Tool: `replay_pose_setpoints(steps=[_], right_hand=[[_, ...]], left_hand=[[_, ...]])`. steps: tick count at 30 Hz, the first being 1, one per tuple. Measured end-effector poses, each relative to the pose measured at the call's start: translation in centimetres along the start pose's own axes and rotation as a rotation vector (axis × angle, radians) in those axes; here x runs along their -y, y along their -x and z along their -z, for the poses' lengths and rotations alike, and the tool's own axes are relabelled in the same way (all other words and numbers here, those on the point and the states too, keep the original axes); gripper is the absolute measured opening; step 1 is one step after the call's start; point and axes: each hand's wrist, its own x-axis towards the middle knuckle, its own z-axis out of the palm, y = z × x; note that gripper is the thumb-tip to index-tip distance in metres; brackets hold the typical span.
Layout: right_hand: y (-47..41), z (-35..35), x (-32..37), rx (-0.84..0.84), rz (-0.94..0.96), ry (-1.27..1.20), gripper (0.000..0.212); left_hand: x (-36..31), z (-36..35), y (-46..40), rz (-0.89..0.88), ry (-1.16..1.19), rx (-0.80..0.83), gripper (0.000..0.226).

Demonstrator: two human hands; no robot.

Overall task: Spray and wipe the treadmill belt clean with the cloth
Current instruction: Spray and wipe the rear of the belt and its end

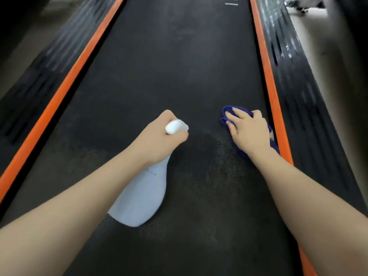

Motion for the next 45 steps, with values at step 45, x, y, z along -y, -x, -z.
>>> replay_pose_setpoints(steps=[45], right_hand=[[14.1, 8.7, -0.1, -0.291, -0.565, -0.800, 0.032]], left_hand=[[-3.1, -6.0, 2.4, -0.021, 0.192, 0.103, 0.037]])
